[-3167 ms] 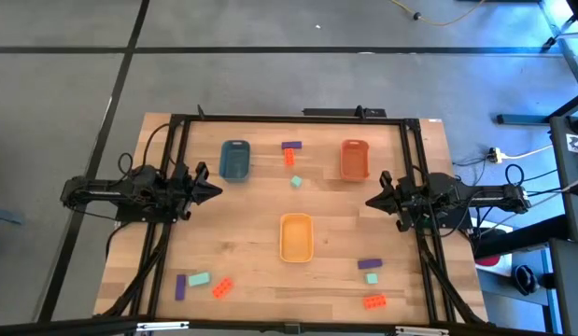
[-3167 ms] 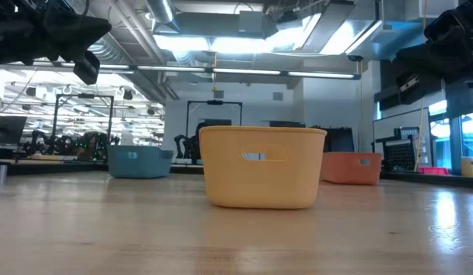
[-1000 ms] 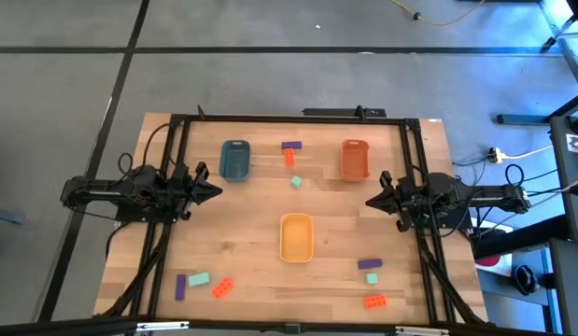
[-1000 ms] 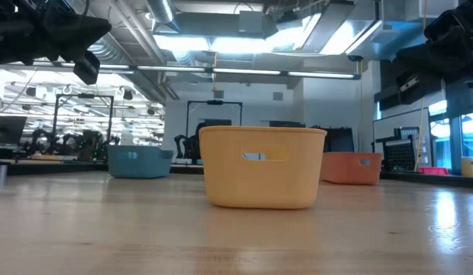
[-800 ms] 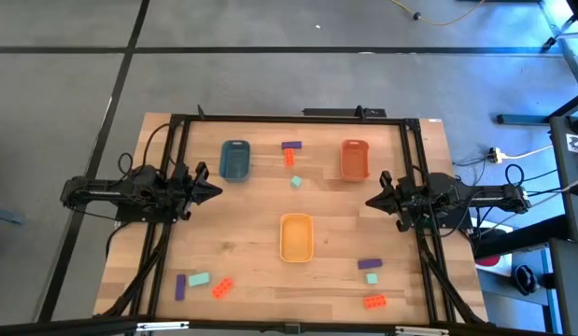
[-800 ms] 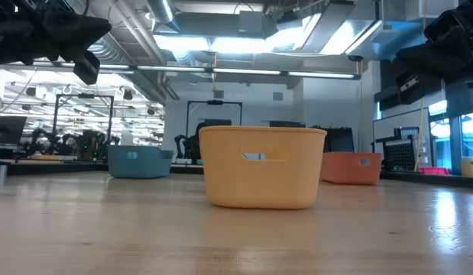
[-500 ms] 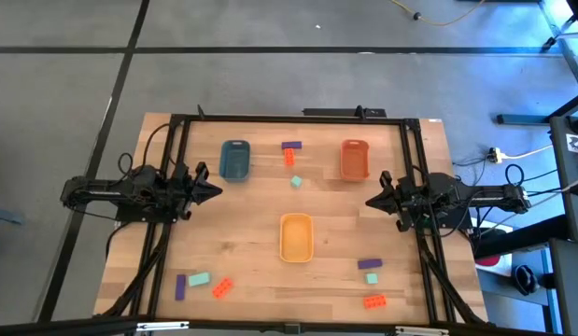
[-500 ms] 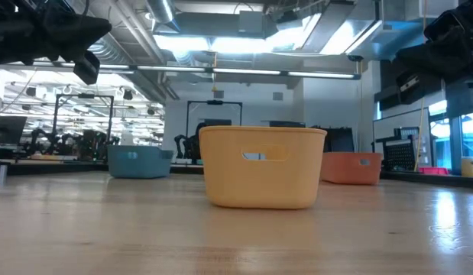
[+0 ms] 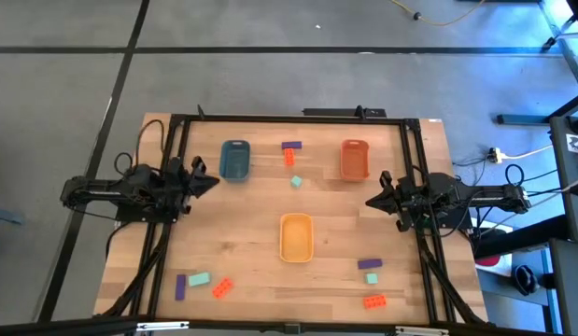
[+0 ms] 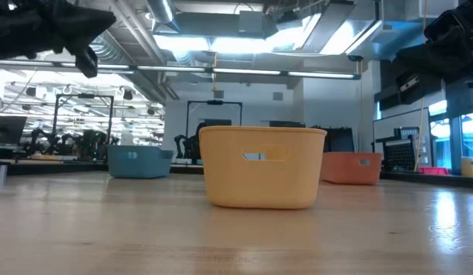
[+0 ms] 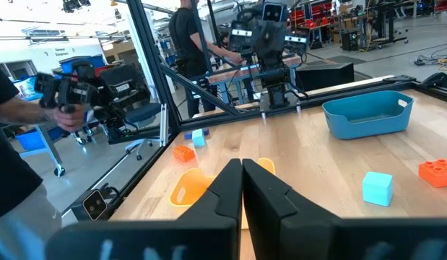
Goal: Sort & place blocks by color
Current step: Put the bottom left light blue block into the blue bin
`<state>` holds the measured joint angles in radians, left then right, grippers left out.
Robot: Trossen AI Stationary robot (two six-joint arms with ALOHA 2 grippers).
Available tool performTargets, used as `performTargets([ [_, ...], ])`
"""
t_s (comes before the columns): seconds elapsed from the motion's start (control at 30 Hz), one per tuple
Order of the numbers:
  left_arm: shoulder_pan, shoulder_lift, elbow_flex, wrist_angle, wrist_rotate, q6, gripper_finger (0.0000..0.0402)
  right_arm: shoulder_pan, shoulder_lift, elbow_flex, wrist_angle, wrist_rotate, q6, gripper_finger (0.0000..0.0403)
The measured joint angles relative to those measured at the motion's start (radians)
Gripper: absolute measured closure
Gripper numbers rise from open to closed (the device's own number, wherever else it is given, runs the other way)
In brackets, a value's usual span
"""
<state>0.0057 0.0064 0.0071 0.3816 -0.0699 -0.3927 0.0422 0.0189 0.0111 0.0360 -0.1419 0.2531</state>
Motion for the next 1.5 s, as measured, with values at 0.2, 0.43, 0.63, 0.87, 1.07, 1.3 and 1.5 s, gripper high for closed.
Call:
performTargets([
  [0.2,0.000,0.115,0.119,0.027,-0.112,-0.147,0.0375,0.000,0.000,0.000,0.000,0.000,0.000,0.0386],
  [0.43,-0.001,0.543,0.630,-0.685,0.215,-0.148,0.0294,0.000,0.000,0.000,0.000,0.000,0.000,0.0386],
  [0.63,-0.129,0.919,1.055,-1.276,0.471,-0.127,0.0229,0.000,0.000,0.000,0.000,0.000,0.000,0.0386],
  [0.87,-0.481,1.253,1.361,-1.649,0.353,-0.260,0.0222,0.000,0.000,0.000,0.000,0.000,0.000,0.0386],
  [1.07,-0.724,1.439,1.360,-1.602,0.204,-0.540,0.0222,0.000,0.000,0.000,0.000,0.000,0.000,0.0386],
  [1.3,-0.868,1.606,1.350,-1.472,0.159,-0.736,0.0223,0.000,0.000,0.000,0.000,0.000,0.000,0.0386],
  [1.5,-0.870,1.687,1.347,-1.466,0.098,-0.753,0.0213,0.000,0.000,0.000,0.000,0.000,0.000,0.0386],
])
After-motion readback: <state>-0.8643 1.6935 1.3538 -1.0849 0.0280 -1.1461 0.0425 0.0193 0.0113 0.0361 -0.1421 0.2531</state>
